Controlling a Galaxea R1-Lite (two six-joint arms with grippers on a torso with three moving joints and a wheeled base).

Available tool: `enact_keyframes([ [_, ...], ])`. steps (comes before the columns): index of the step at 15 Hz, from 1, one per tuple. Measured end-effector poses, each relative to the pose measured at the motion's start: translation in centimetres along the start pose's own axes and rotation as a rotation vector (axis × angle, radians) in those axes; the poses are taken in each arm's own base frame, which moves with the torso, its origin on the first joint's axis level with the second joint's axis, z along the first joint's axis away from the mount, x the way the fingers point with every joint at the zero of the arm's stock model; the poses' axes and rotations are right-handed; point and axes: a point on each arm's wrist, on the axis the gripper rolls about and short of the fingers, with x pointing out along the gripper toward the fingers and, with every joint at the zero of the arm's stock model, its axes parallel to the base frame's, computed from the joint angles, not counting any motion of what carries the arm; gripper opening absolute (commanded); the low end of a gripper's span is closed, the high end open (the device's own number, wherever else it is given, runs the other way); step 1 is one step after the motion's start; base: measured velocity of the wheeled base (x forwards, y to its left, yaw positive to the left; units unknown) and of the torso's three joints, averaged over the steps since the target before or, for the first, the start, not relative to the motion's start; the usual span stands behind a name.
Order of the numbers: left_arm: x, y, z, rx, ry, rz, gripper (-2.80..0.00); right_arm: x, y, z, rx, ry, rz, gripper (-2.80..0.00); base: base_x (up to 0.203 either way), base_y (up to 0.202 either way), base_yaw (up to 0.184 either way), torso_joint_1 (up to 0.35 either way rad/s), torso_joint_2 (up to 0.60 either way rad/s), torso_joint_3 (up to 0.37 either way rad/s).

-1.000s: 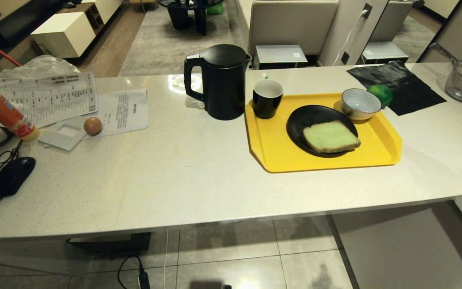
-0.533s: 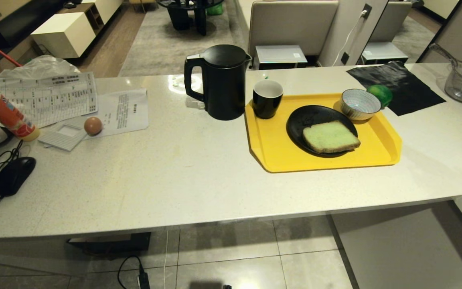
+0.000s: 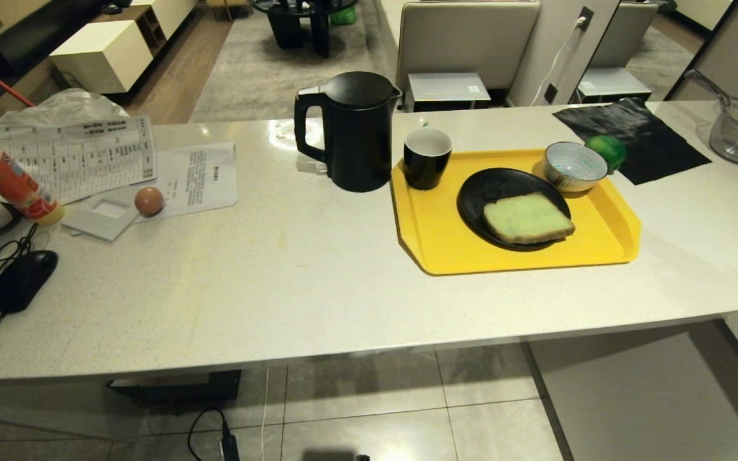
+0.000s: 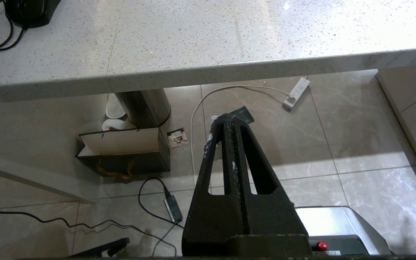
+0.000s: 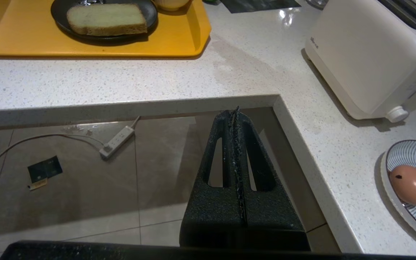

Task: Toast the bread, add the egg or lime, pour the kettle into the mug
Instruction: Pick up the egg

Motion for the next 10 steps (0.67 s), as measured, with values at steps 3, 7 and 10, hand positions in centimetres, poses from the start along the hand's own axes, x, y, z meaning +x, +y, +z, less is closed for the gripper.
enact_keyframes([
  [3, 0.00, 0.00, 0.00, 0.000, 0.000, 0.000, -2.80, 0.12, 0.31, -1.07, -0.007, -0.038, 0.084, -2.80, 0.000, 0.000, 0.000, 0.000, 0.00, 0.000],
  [7, 0.00, 0.00, 0.00, 0.000, 0.000, 0.000, -2.80, 0.06, 0.71, -1.47, 0.005, -0.030, 0.252, -2.80, 0.000, 0.000, 0.000, 0.000, 0.00, 0.000],
  [10, 0.00, 0.00, 0.00, 0.000, 0.000, 0.000, -2.80, 0.05, 0.74, -1.43, -0.040, -0.043, 0.265, -2.80, 0.000, 0.000, 0.000, 0.000, 0.00, 0.000],
])
